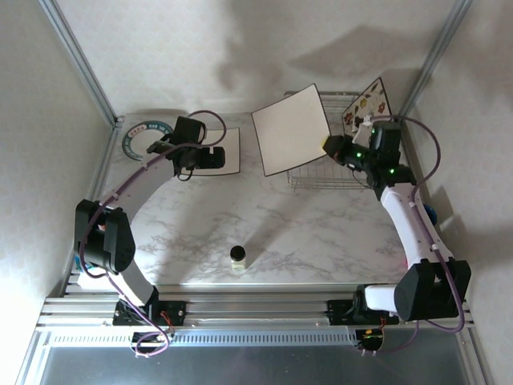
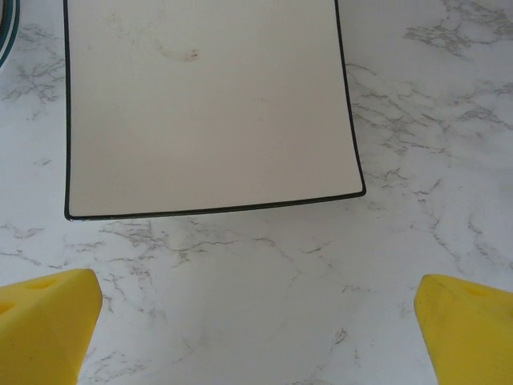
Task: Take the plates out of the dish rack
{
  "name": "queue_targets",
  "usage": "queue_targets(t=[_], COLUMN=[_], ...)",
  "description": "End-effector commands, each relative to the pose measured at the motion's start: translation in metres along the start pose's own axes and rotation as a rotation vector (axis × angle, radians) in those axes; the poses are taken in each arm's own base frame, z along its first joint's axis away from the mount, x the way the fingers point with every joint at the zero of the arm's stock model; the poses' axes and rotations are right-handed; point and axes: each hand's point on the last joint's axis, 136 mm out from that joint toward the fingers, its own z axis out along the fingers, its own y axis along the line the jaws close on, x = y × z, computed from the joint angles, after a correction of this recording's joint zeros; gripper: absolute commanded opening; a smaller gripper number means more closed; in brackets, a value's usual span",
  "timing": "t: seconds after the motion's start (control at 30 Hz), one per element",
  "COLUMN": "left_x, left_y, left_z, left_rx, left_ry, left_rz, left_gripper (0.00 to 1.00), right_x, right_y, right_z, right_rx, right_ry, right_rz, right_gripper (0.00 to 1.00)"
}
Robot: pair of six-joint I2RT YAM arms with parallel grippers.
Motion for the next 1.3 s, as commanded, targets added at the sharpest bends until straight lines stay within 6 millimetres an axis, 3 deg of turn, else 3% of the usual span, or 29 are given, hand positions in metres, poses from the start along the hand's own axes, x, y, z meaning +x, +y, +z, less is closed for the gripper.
queue_targets(t=[0.0,0.27,0.37,0.47,0.63,0.97,1.07,1.27], left_x=[-0.010,-0.015,-0.022,-0.031,-0.040,-0.042,-0.044,-0.048], left_y=[-0.008,-0.012,-0.024,-0.053,-0.094,-0.125,-0.130,-0.129], left_z=[-0.016,-0.017,-0.023,-0.033,-0.047,-0.046,-0.044,-0.034], left_rx=[0.028,0.051,0.125,0.302,0.609,0.868,0.917,0.979], left_ry=[-0.046,-0.061,-0.096,-0.142,-0.164,-0.161,-0.153,-0.124], left_rz=[-0.008,-0.003,0.000,-0.007,-0.054,-0.117,-0.134,-0.206], left_gripper=[1.00,1.00,1.00,1.00,1.00,0.97,0.93,0.68], right_x=[-0.033,-0.006,0.001,0.007,0.010,0.011,0.013,0.015], right_y=[0.088,0.052,0.039,0.032,0.029,0.043,0.046,0.052], right_z=[-0.030,-0.007,0.000,0.007,0.013,0.019,0.020,0.020], right_rx=[-0.384,-0.505,-0.492,-0.482,-0.491,-0.536,-0.545,-0.558], right_ry=[-0.173,-0.172,-0.165,-0.150,-0.131,-0.067,-0.057,-0.045], right_rz=[-0.122,0.032,0.059,0.069,0.076,0.060,0.055,0.049], right_gripper=[0.00,0.00,0.00,0.00,0.00,0.00,0.00,0.00])
